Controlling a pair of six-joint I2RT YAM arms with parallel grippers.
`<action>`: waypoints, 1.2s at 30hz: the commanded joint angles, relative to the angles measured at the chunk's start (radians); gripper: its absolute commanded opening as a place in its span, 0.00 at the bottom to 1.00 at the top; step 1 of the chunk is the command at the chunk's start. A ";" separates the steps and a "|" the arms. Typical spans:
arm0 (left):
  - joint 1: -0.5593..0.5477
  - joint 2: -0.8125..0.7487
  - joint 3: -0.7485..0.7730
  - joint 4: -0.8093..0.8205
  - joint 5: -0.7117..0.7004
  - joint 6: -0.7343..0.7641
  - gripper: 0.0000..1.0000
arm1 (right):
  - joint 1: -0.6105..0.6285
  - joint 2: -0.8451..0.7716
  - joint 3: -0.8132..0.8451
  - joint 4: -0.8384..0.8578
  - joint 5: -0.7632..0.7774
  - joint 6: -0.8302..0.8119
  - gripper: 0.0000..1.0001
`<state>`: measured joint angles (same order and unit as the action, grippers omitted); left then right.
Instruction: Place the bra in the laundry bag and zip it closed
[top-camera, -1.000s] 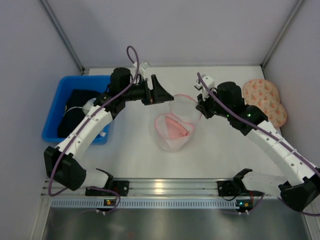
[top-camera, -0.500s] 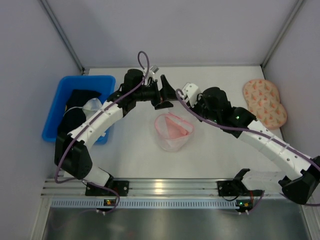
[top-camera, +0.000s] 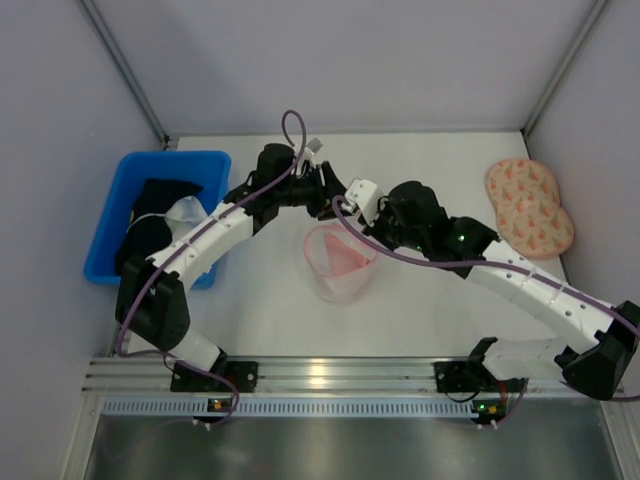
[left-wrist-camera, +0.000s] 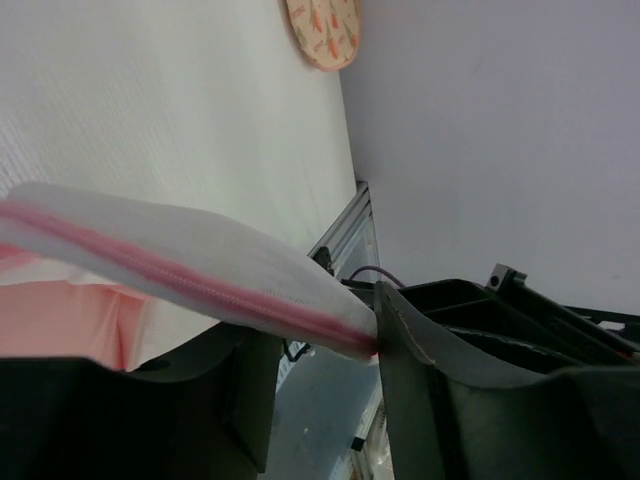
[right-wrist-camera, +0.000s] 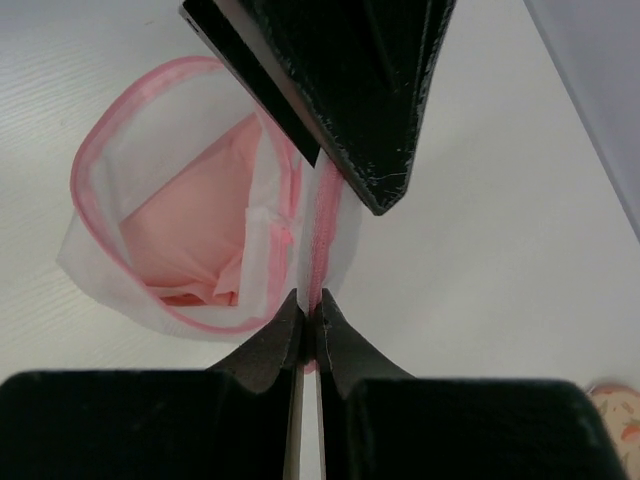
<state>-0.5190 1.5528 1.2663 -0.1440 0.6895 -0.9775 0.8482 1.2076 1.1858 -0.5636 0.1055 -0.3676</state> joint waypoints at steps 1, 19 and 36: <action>-0.003 -0.045 -0.051 0.060 0.022 0.011 0.44 | 0.022 -0.011 0.049 0.021 -0.087 -0.005 0.06; 0.117 -0.117 -0.266 0.058 0.493 0.275 0.00 | -0.449 -0.040 0.045 -0.015 -0.745 0.274 0.80; 0.140 0.041 -0.220 -0.020 0.889 0.560 0.00 | -0.692 0.109 -0.348 0.498 -1.173 0.812 0.94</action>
<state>-0.3855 1.5719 1.0012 -0.1761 1.4364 -0.4995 0.1505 1.3495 0.8680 -0.2726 -0.9894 0.3199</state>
